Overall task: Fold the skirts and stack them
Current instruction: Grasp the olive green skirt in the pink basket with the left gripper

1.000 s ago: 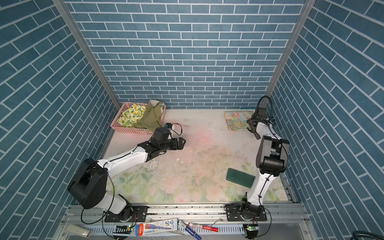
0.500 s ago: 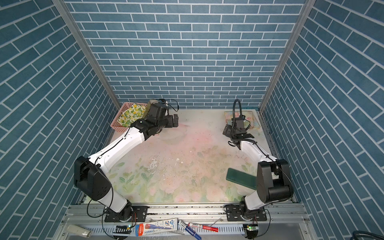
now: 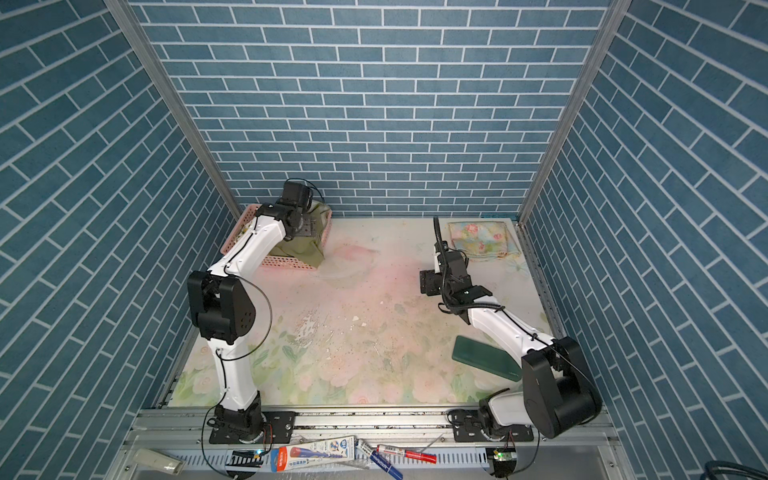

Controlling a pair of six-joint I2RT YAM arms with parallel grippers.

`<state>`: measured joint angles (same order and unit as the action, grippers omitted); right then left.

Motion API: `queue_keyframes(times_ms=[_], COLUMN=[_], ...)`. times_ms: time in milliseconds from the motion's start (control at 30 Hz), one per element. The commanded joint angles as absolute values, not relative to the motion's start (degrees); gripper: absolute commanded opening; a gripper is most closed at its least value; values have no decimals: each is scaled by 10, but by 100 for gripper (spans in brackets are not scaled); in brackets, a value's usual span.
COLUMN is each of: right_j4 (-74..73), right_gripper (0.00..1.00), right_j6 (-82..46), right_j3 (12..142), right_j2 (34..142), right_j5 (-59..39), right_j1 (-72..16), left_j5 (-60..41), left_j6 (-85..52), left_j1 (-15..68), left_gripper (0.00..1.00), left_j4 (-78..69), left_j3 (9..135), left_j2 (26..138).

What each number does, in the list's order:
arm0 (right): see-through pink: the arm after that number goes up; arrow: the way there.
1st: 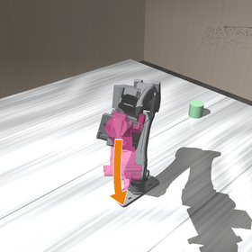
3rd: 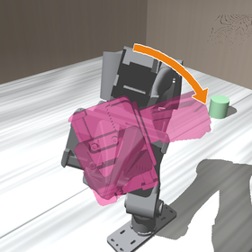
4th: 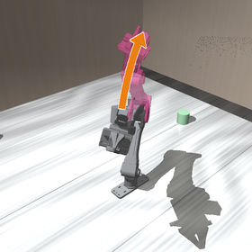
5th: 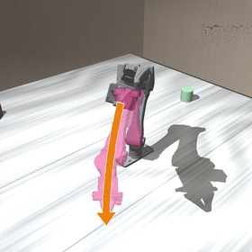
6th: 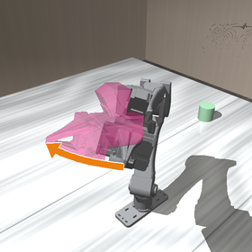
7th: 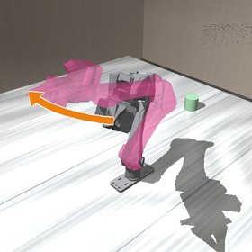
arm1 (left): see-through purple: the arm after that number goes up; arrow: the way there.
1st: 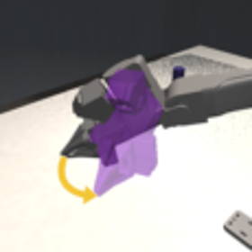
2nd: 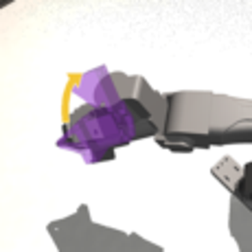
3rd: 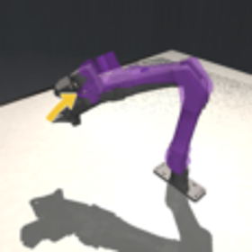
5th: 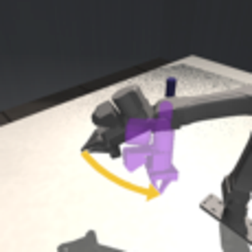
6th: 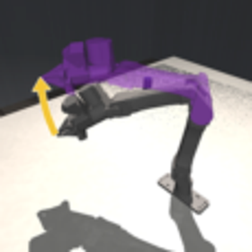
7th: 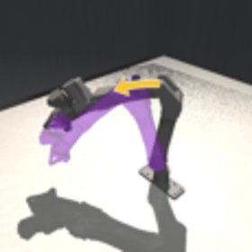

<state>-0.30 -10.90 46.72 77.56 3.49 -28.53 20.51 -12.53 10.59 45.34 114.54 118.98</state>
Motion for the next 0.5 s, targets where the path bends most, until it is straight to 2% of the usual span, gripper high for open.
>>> queue_keyframes(times_ms=[0, 167, 467], right_j4=[-64, -117, -167], right_gripper=[79, 79, 77], right_j6=[-20, 43, 100], right_j3=[434, 398, 372], right_j2=[754, 728, 708], right_j5=[17, 42, 23], right_j1=[-322, -385, -455], left_j5=[160, 119, 82], left_j6=[-132, -145, -182], left_j1=[89, 70, 63], left_gripper=[93, 91, 89], left_j4=[501, 549, 533], left_j3=[1209, 1304, 1345], left_j2=[1228, 1307, 1373])
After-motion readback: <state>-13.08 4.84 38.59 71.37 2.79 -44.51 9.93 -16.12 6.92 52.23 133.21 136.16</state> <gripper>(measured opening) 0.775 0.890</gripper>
